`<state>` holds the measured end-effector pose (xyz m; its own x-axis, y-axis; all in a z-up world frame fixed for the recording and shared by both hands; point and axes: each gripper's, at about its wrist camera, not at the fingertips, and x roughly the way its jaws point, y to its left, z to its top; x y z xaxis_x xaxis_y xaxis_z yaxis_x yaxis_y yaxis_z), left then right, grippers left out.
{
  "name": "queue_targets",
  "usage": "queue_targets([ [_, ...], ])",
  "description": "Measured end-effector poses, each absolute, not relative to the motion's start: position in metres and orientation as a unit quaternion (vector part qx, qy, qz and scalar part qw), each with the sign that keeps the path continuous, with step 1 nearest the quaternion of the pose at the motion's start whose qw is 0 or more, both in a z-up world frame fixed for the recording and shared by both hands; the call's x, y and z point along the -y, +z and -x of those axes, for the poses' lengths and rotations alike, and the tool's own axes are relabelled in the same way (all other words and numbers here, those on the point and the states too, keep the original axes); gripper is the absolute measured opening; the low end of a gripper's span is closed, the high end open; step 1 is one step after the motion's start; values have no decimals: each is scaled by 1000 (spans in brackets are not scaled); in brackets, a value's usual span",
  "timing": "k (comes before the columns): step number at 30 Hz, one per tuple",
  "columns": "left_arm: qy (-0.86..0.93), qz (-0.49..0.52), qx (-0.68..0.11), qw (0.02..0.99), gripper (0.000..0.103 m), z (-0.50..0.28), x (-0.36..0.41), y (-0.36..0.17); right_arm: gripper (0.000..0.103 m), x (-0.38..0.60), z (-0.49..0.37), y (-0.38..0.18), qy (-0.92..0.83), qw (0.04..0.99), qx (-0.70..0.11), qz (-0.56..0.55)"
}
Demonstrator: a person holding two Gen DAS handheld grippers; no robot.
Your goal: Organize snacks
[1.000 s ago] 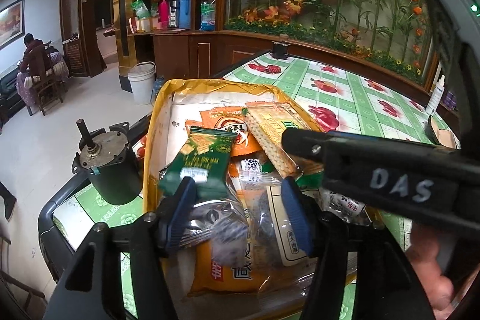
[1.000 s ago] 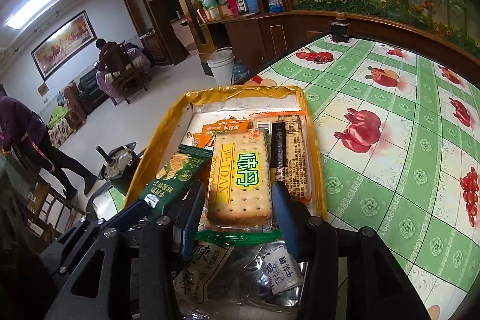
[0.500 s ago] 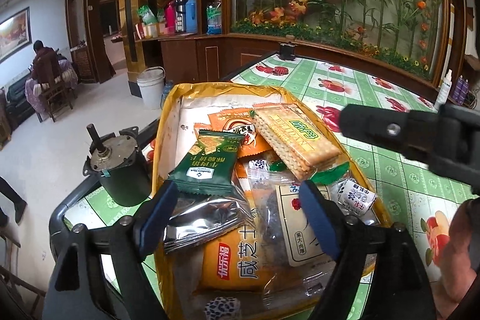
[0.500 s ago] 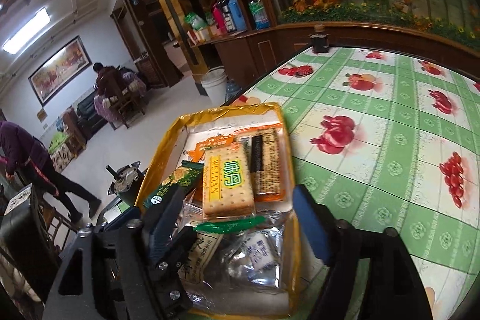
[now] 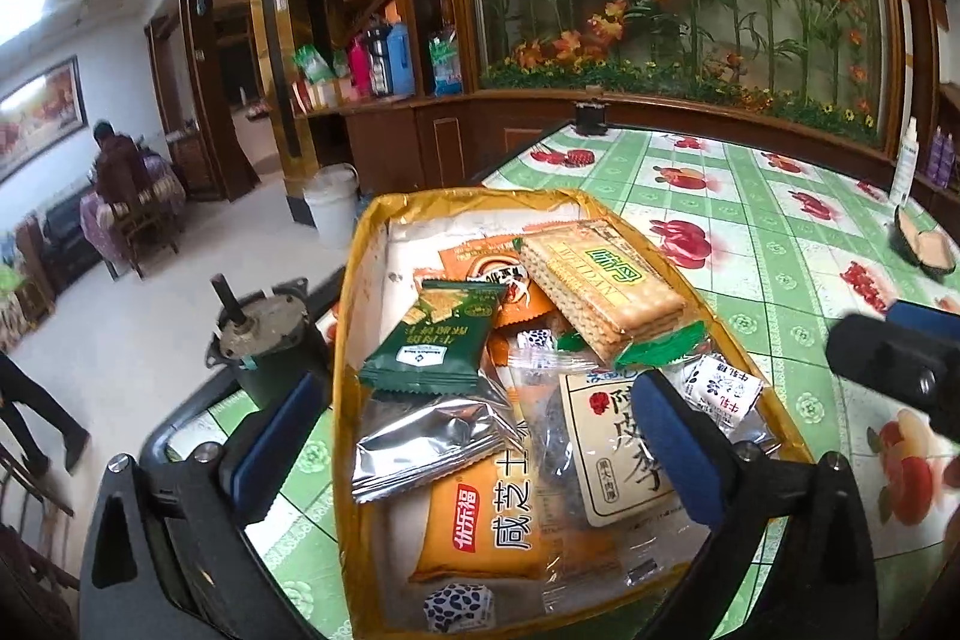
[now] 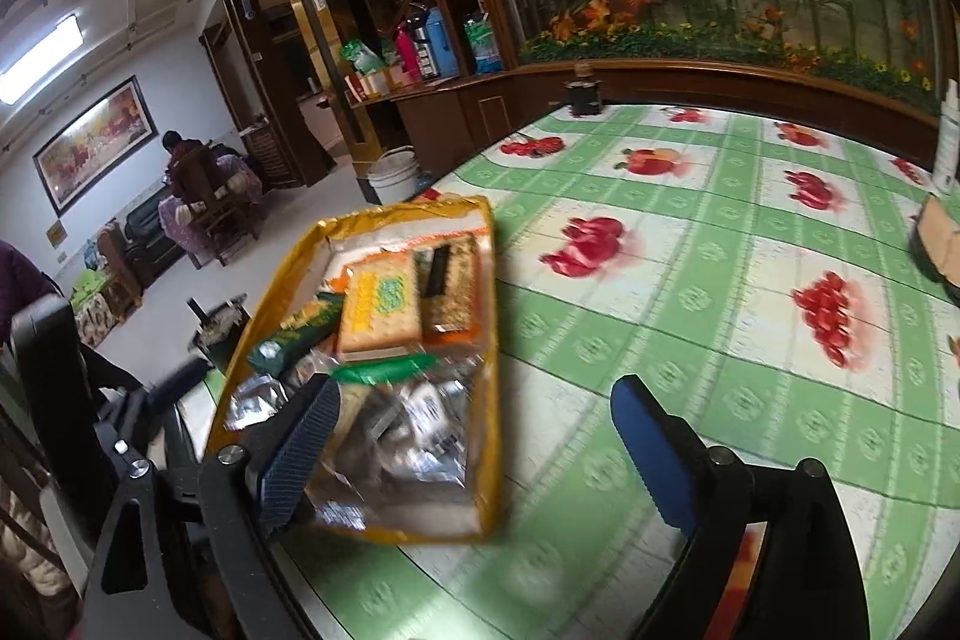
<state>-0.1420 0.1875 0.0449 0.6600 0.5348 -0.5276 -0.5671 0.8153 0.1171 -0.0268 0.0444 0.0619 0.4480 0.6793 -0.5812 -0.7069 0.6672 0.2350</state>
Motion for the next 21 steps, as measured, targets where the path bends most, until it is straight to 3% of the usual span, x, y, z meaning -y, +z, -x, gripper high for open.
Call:
queue_targets([
  [4,313,9,-272,910,103,147,-179,46,95,-30,30,53,396,849,-348,25],
  [7,298,11,-268,916,103,151,-177,45,103,-17,36,50,382,861,-336,27],
  [21,285,-19,-261,922,103,162,-157,37,103,-5,38,40,386,858,-337,12],
])
